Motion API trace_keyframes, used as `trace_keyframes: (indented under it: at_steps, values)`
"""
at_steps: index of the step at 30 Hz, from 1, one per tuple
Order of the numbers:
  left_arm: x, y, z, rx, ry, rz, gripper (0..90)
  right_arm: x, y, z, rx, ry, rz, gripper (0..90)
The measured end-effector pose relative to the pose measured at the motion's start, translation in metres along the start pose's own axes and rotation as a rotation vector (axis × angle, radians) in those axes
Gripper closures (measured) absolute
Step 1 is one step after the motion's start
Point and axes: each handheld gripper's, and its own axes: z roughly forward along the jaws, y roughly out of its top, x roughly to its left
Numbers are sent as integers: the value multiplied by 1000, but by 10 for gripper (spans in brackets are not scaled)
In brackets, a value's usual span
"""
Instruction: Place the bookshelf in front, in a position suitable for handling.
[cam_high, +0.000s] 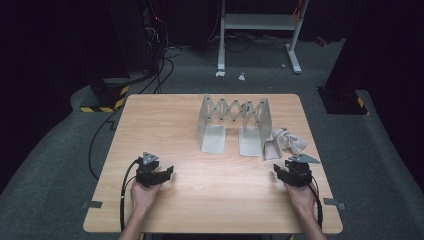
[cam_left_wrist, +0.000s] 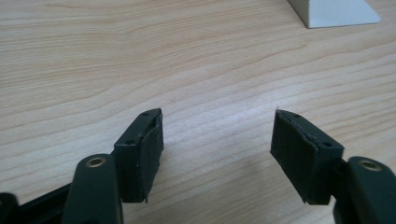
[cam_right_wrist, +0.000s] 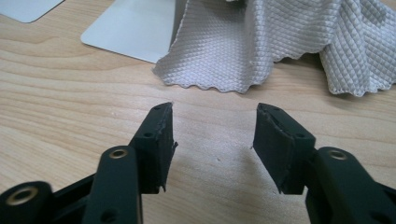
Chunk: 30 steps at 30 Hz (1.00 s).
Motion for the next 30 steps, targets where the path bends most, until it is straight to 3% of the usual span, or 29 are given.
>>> trace_keyframes:
  at_steps: [5, 10, 15, 21, 25, 30]
  values:
    - [-5, 6, 1, 3, -30, 21, 336, 4, 3, -2, -7, -6, -16, 541]
    - [-10, 11, 6, 10, -38, 22, 318, 9, 9, -6, -66, 1, -23, 589]
    - [-13, 18, 4, -11, -46, 18, 327, 11, 12, -6, -55, 19, -28, 601]
    - [-19, 31, 6, -30, -44, 42, 329, 10, 19, -4, -68, 42, 0, 578]
    - [-23, 36, 9, -48, -61, 36, 328, 11, 23, -1, -45, 53, -3, 576]
    - [-30, 46, 13, -42, -68, 54, 326, 15, 33, 2, -38, 66, -4, 570]
